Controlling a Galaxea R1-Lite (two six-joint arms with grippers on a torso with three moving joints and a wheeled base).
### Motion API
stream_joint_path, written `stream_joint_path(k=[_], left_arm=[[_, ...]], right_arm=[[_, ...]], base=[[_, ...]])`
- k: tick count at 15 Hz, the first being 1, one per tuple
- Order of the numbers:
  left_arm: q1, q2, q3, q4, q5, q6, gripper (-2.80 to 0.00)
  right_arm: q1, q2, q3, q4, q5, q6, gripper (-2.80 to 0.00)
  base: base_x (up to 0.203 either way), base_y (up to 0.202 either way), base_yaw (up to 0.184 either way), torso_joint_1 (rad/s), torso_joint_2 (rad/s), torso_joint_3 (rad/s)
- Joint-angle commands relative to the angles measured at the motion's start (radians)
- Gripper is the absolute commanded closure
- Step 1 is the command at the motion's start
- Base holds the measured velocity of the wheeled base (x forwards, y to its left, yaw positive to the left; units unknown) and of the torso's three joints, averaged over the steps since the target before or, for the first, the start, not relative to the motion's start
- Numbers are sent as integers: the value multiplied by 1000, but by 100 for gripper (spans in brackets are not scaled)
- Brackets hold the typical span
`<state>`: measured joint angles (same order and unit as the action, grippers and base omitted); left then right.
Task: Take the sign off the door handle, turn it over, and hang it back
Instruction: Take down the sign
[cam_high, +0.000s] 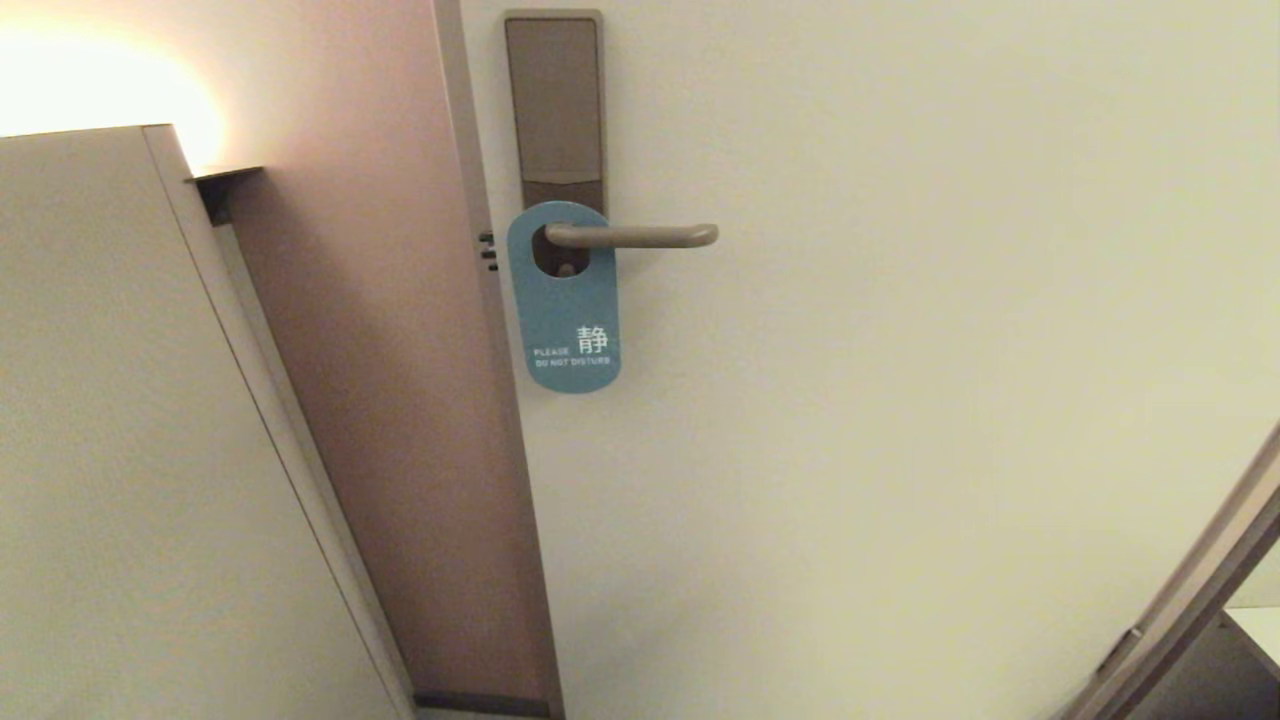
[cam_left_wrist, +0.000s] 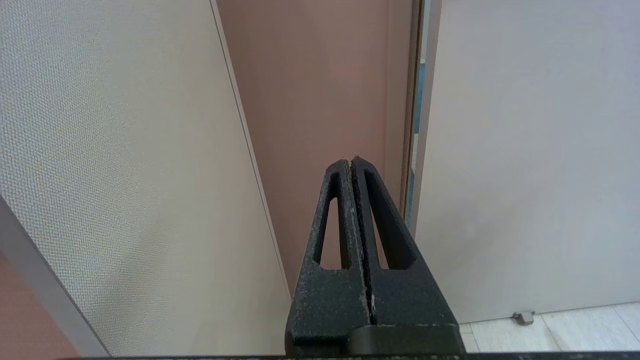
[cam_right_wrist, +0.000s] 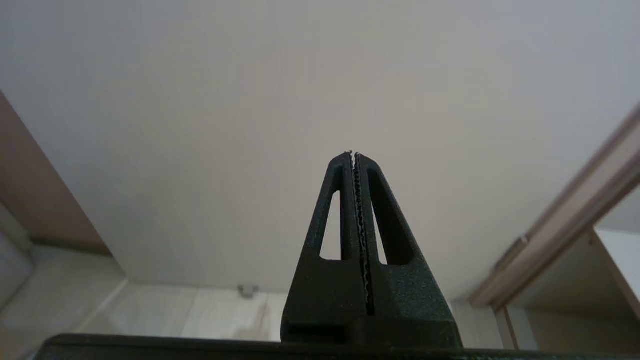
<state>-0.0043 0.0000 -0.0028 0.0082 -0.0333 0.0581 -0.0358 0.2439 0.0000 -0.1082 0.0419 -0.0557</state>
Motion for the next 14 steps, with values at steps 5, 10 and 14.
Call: stream_joint_path(k=[5, 10, 14], left_arm=[[0, 1, 0, 1, 0, 0, 0], [0, 2, 0, 0, 0, 0, 0], [0, 2, 0, 1, 0, 0, 0]], right_arm=[[28, -223, 0, 82, -26, 10, 0], [28, -244, 0, 85, -25, 13, 0], [28, -244, 0, 85, -28, 28, 0]], base=[[0, 0, 0, 0, 0, 0], [0, 0, 0, 0, 0, 0], [0, 0, 0, 0, 0, 0]])
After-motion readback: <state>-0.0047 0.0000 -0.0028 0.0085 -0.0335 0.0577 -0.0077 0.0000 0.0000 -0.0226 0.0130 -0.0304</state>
